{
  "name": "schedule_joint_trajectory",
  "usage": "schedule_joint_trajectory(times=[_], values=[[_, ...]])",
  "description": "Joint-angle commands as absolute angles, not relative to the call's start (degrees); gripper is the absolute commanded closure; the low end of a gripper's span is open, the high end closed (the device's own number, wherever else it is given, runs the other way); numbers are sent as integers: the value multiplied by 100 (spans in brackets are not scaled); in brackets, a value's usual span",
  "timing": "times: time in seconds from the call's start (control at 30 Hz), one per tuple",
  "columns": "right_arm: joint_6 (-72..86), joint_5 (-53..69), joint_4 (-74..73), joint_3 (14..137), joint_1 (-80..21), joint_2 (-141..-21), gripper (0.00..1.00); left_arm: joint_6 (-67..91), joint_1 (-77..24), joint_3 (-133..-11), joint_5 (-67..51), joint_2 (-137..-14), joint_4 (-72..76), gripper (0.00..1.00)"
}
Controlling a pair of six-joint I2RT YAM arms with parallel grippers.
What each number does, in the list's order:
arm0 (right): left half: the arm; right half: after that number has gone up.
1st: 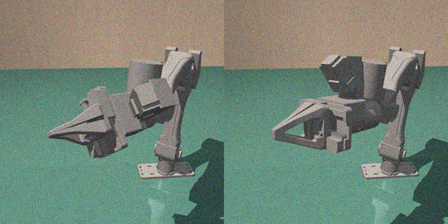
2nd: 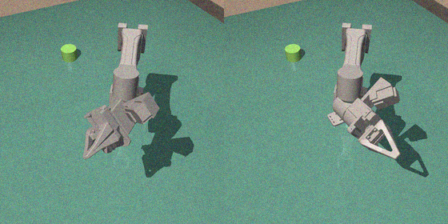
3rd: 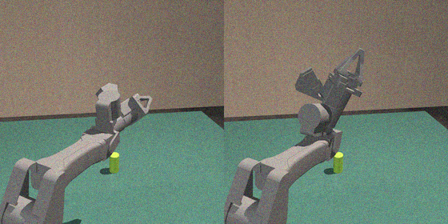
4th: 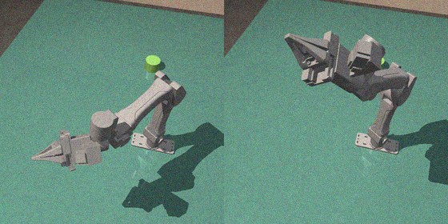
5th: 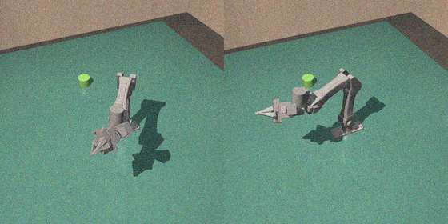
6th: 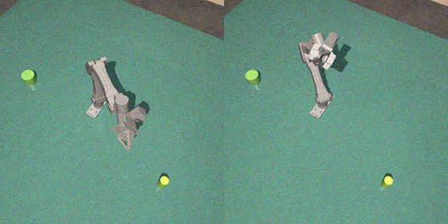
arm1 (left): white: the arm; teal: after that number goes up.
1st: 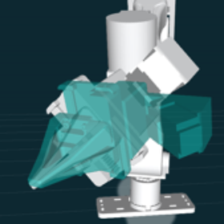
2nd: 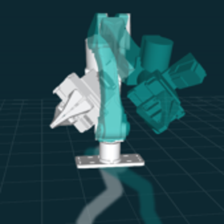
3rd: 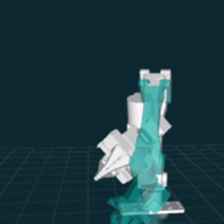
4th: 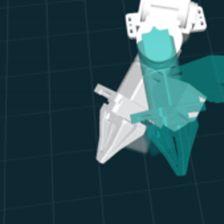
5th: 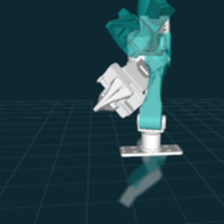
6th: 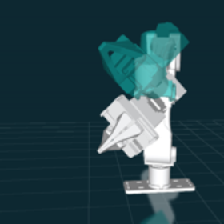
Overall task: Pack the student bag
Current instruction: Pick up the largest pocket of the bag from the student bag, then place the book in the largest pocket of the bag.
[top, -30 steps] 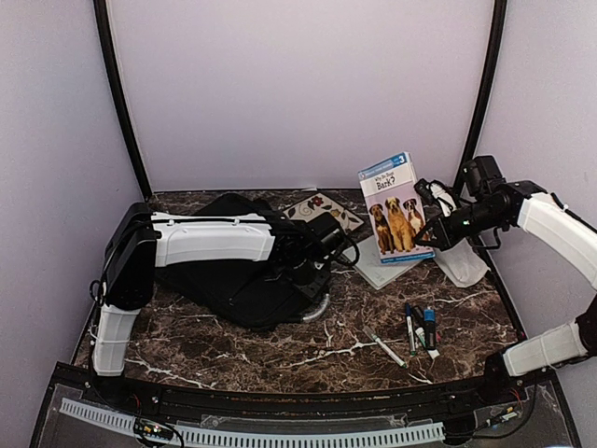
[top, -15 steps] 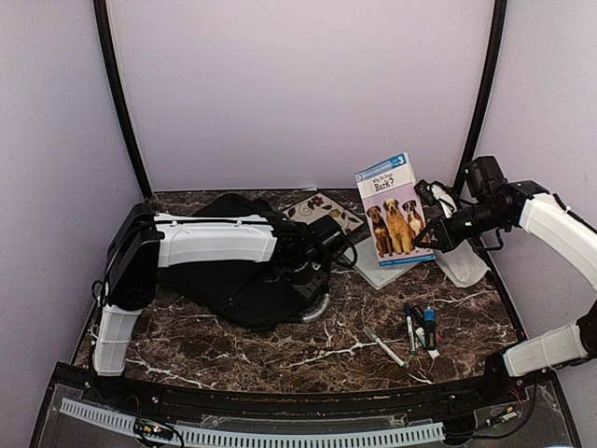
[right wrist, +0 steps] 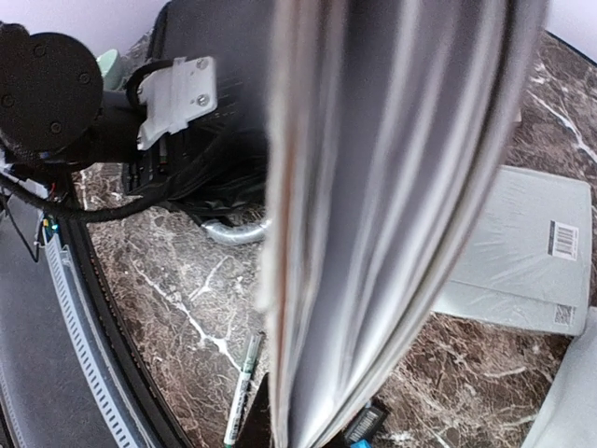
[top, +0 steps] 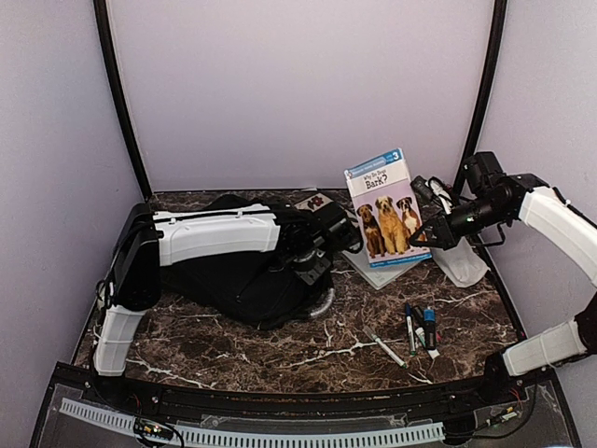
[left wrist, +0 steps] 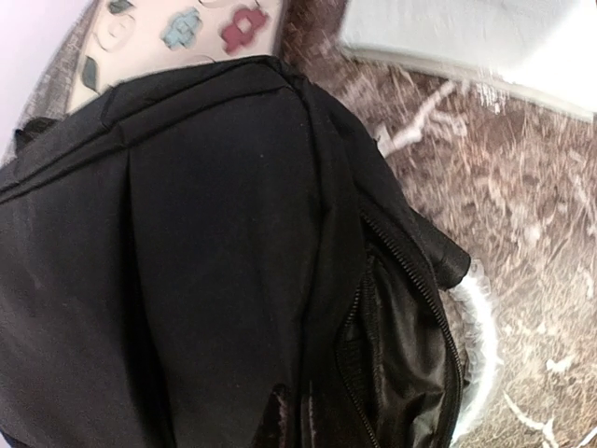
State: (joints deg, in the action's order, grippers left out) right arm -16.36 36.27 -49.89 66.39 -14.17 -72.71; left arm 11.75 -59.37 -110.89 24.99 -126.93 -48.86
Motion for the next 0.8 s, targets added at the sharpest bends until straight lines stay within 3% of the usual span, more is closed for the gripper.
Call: schedule_joint_trajectory(times=[0.0,0.27,0.5,0.77], values=[[-2251,4867,-5479,7004,-1439,-7288,100,863,-5933,-11393,3094,-12191,-5075,100],[-2856,5570,-6158,7058,-1667,-7420,100,536,-5797,-11248,3296,-11441,-4996,100],[-3924,6261,-7270,6887,-2210,-7790,100,125,-5420,-10065,3052,-10404,-4189,100],[-3152,6253,-6752,6818,-2856,-8158,100,-225,-5076,-9108,2677,-9537,-3274,100]])
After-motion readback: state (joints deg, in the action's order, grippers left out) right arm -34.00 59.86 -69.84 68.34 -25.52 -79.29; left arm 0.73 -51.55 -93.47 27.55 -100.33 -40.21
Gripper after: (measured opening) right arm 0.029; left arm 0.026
